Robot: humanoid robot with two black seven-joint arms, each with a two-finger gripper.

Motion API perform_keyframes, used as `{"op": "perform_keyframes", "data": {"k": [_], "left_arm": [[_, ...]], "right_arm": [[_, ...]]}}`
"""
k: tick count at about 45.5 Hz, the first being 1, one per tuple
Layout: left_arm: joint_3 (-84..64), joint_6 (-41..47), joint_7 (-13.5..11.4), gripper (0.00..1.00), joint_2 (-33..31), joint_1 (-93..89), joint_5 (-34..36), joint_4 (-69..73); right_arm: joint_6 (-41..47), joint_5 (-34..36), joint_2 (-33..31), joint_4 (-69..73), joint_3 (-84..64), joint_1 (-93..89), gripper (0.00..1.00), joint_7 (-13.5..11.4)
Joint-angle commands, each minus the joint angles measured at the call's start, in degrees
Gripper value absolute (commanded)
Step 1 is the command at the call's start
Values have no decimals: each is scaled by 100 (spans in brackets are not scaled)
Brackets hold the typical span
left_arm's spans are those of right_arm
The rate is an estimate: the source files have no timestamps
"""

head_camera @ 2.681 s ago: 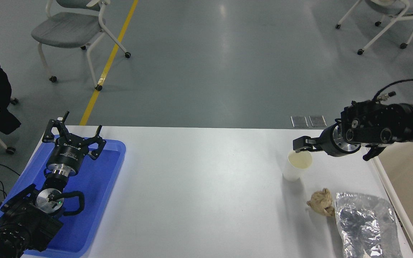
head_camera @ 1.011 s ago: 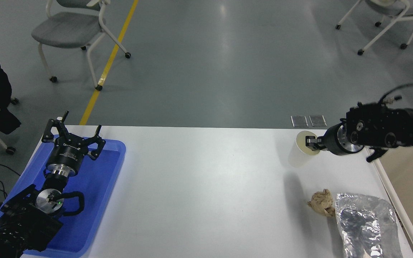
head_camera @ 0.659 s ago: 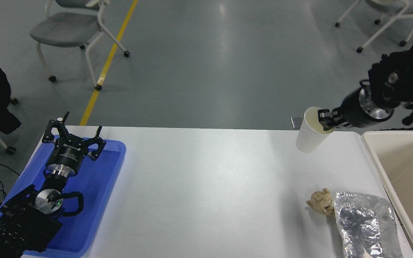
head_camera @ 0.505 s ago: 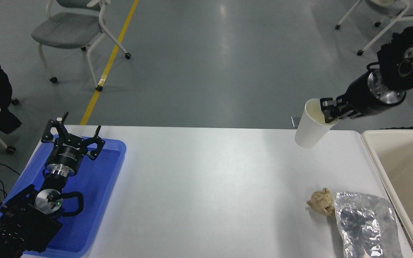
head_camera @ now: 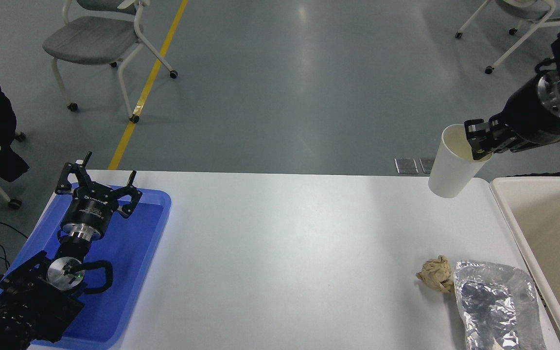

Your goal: Pick up paper cup place in dustbin

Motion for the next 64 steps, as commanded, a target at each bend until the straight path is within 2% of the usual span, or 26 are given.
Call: {"op": "perform_keyframes", "data": {"k": [1, 12, 23, 32, 40, 52, 64], "left_arm": [[0, 0, 0, 100, 0, -8, 0, 1], [9, 0, 0, 100, 0, -8, 0, 2], [9, 0, 0, 100, 0, -17, 0, 2], [9, 0, 0, 100, 0, -17, 0, 1], [9, 0, 0, 100, 0, -17, 0, 2], [9, 0, 0, 100, 0, -17, 0, 2], [9, 0, 0, 100, 0, -17, 0, 2]], "right_arm": [[360, -1445, -1220, -679, -136, -329, 0, 33], [79, -1587, -2030, -2339, 724, -1963, 0, 51], [-342, -1595, -2022, -4572, 3220, -5056, 0, 95], [-1765, -1569, -1398, -5276, 4153, -7025, 0, 95], [-2381, -1464, -827, -5601, 4584, -8020, 0, 95], [-2628, -1455, -9, -6472, 5331, -8917, 0, 95], [-2874, -1209, 211, -6648, 5323, -9172, 0, 112]]}}
